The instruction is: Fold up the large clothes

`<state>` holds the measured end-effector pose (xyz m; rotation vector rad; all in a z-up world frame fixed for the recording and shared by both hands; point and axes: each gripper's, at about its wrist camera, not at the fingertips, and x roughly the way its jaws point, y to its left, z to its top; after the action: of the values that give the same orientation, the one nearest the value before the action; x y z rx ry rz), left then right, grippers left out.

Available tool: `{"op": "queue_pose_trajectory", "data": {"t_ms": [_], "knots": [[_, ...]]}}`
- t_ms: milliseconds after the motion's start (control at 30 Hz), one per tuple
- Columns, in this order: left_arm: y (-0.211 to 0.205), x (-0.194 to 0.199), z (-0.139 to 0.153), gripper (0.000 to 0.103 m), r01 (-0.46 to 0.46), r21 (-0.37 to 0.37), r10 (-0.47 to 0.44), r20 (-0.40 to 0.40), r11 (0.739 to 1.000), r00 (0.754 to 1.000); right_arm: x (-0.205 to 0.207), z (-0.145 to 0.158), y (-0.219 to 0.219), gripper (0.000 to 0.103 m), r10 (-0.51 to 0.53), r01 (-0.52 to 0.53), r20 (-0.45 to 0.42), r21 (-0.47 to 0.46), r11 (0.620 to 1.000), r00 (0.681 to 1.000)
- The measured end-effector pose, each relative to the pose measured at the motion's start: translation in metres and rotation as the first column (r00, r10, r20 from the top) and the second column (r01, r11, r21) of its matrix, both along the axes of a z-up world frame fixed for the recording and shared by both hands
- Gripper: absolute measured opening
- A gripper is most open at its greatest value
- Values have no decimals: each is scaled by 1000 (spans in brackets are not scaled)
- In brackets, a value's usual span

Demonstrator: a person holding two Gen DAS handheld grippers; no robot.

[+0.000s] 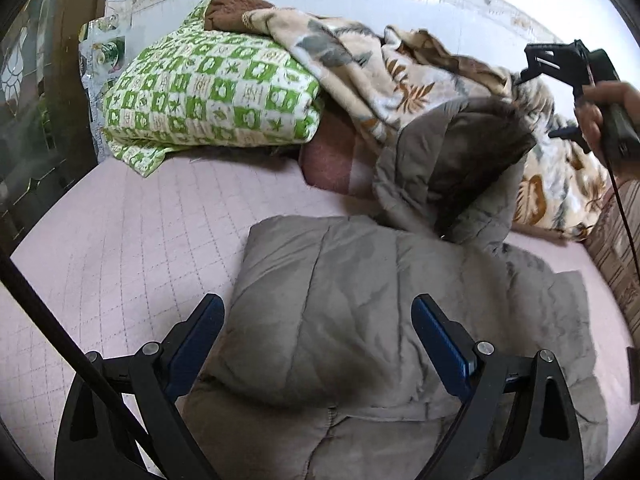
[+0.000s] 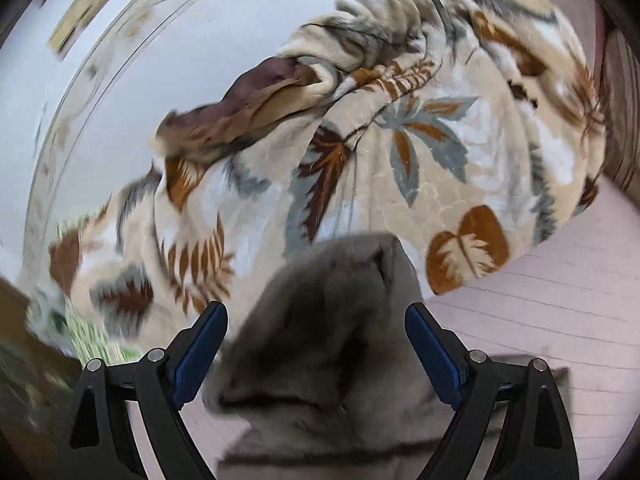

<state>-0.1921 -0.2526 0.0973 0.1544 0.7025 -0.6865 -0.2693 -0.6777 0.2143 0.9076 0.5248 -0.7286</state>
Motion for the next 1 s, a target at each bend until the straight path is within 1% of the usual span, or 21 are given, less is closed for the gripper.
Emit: {"op": "queue_pose_trajectory", "data": {"t_ms": [67, 133, 167, 200, 233, 267, 367, 467, 500, 600, 633, 700, 733, 767, 833, 900, 933, 967, 1000], "knots": [[-3, 1, -2, 94, -5, 5, 5, 11, 1000, 1000, 10, -7, -12, 93, 0, 0, 1, 18, 1000, 1000], [-4, 2, -3, 94, -15, 7, 14, 20, 1000, 1000, 24, -21, -20, 92, 27, -28, 1, 42, 999, 1000], [-5, 2, -4, 94, -13, 11, 13, 21, 1000, 1000, 30, -28, -21, 76, 50, -50, -5, 44, 998, 999], [-6, 2, -5, 94, -10, 15, 10, 22, 1000, 1000, 35, -35, -21, 55, 62, -61, -21, 35, 998, 998], [-6, 2, -5, 94, -7, 19, 7, 26, 1000, 1000, 36, -42, -16, 17, 78, -77, -20, 37, 996, 997], [-6, 1, -6, 94, -8, 25, 7, 33, 1000, 999, 35, -46, -12, 16, 84, -83, -15, 44, 996, 996], [-5, 2, -4, 94, -10, 24, 9, 39, 1000, 999, 19, -42, 12, 13, 94, -93, 38, -13, 996, 995], [1, 1, 2, 94, -19, 4, 19, 41, 1000, 999, -10, -24, 47, 13, 112, -106, 99, -58, 993, 989], [4, 2, 5, 94, -26, -5, 26, 41, 1000, 999, -24, -17, 62, 13, 120, -112, 123, -67, 991, 985], [18, 5, 14, 94, -50, -40, 51, 35, 998, 998, -63, -3, 110, 12, 147, -131, 157, -110, 985, 977], [23, 7, 16, 94, -59, -53, 60, 29, 997, 998, -74, -3, 124, 12, 154, -136, 170, -111, 984, 973], [32, 11, 20, 94, -70, -71, 71, 19, 995, 997, -104, -9, 164, 12, 173, -153, 175, -120, 981, 969], [36, 12, 21, 94, -74, -74, 76, 16, 995, 997, -112, -15, 175, 12, 173, -155, 182, -107, 982, 968], [39, 14, 22, 94, -79, -74, 81, 13, 994, 997, -129, -30, 196, 11, 167, -157, 193, -66, 985, 967], [44, 16, 23, 94, -88, -74, 89, 14, 993, 996, -150, -53, 220, 11, 164, -161, 183, -28, 987, 969], [47, 19, 23, 94, -95, -70, 96, 11, 993, 995, -163, -89, 245, 11, 143, -144, 145, 0, 990, 979], [47, 20, 23, 94, -96, -68, 97, 9, 993, 995, -164, -119, 255, 11, 142, -147, 110, 41, 988, 984], [47, 20, 22, 94, -97, -67, 98, 7, 993, 995, -163, -137, 257, 11, 138, -145, 95, 73, 987, 986], [45, 19, 21, 94, -97, -65, 98, 6, 993, 995, -159, -166, 258, 11, 135, -143, 67, 129, 981, 989]]}}
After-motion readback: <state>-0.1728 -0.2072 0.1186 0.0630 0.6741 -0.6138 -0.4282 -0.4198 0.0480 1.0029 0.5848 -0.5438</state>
